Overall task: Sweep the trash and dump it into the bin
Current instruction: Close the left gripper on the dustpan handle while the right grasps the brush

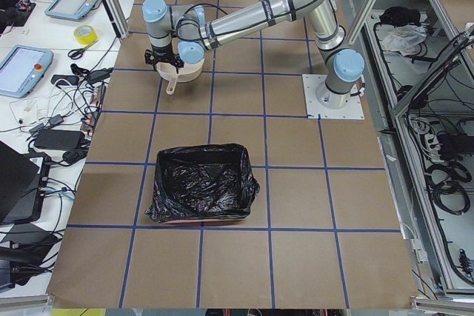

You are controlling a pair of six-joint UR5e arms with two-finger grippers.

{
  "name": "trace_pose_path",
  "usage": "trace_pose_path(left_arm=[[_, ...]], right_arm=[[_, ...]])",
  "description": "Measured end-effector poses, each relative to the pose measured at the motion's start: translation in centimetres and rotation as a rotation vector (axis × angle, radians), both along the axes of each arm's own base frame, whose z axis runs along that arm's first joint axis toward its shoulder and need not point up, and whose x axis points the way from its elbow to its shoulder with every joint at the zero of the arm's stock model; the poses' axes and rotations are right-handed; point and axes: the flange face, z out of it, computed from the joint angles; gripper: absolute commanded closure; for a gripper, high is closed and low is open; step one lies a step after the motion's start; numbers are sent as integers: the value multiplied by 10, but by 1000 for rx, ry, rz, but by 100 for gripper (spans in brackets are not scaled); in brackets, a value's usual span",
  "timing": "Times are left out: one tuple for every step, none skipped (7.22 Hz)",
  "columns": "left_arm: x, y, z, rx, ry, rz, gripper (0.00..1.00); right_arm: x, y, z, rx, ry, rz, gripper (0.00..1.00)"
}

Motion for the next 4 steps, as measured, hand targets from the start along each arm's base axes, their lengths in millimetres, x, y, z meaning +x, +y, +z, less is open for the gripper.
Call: trace_pose_path(left_arm=[[4, 1, -5, 13, -2, 24, 2], [4, 4, -9, 32, -5, 59, 2], [3, 9, -15, 53, -7, 86, 2], [3, 14, -22, 65, -6, 98, 2]], right_arm=[[2, -1, -1, -4, -12, 0, 37], [5, -2, -2, -11, -30, 0, 46], [6, -2, -3, -14, -41, -2, 48], [7, -3, -4, -15, -46, -2, 54]])
